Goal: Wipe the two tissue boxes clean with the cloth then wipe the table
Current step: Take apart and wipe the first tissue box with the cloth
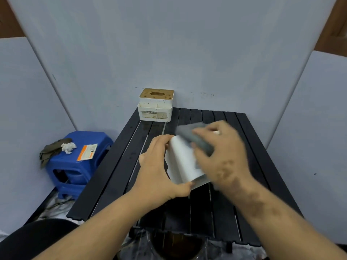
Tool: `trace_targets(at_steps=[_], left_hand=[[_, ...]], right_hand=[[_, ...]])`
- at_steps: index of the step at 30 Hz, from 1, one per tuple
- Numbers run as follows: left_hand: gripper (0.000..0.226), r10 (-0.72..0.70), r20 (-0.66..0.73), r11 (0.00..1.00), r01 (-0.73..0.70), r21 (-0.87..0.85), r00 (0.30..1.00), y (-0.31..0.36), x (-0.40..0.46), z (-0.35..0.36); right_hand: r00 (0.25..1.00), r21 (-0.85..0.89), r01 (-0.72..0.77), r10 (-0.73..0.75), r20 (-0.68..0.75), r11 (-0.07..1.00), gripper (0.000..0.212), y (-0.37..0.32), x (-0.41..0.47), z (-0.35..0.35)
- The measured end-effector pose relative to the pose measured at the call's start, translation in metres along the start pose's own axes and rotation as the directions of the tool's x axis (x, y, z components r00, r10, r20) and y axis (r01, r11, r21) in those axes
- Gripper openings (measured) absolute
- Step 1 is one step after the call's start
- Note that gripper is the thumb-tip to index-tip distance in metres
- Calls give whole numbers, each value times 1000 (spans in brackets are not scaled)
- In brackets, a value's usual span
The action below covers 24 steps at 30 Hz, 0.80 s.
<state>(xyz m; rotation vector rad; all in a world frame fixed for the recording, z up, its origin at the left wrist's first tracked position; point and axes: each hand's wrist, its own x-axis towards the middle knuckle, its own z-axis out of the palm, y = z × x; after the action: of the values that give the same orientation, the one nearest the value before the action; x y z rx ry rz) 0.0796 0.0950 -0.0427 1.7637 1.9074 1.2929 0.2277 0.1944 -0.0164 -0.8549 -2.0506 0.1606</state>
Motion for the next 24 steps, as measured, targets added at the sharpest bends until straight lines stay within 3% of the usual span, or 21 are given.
trace_targets(at_steps=[2,6,7,9,12,14,17,19,22,24], left_hand=[[94,11,-5,1000,-11,-12,1000,-2,0,-1],[95,-10,13,1000,10,16,1000,-2,-1,-1],[95,-6,17,1000,5,21,1000,-1,-1,0],[95,13,19,999,-13,33,1000,-2,-1,1],[94,32,-11,999,-32,-13,999,-6,0,0],[95,41,-11,999,-41,1,999,-7,0,-1],[95,28,-8,998,-27,48,1000,-8,1,0],[95,10,-4,998,-10,57,1000,-9,2,1],[94,16,-22,1000,-15,25,1000,-10,5,0],[93,17,-29,1000,-17,3,999,-12,7,0]], right_hand=[[993,99,48,-58,98,994,33,-10,-1,1],[949,205,-316,311,61,926,14,45,25,-22],[938,172,-346,346,34,922,12,49,23,-23],[971,46,-233,236,-50,971,23,28,8,-13],[997,166,24,-36,67,986,36,-22,-24,-1],[985,231,100,-129,112,968,36,-13,-25,-10],[994,221,-112,112,14,969,28,36,-10,-33],[987,168,-157,162,-17,973,28,41,-13,-34],[988,175,101,-119,96,979,35,4,-30,-19],[928,205,262,-305,216,943,34,-5,-34,-22]])
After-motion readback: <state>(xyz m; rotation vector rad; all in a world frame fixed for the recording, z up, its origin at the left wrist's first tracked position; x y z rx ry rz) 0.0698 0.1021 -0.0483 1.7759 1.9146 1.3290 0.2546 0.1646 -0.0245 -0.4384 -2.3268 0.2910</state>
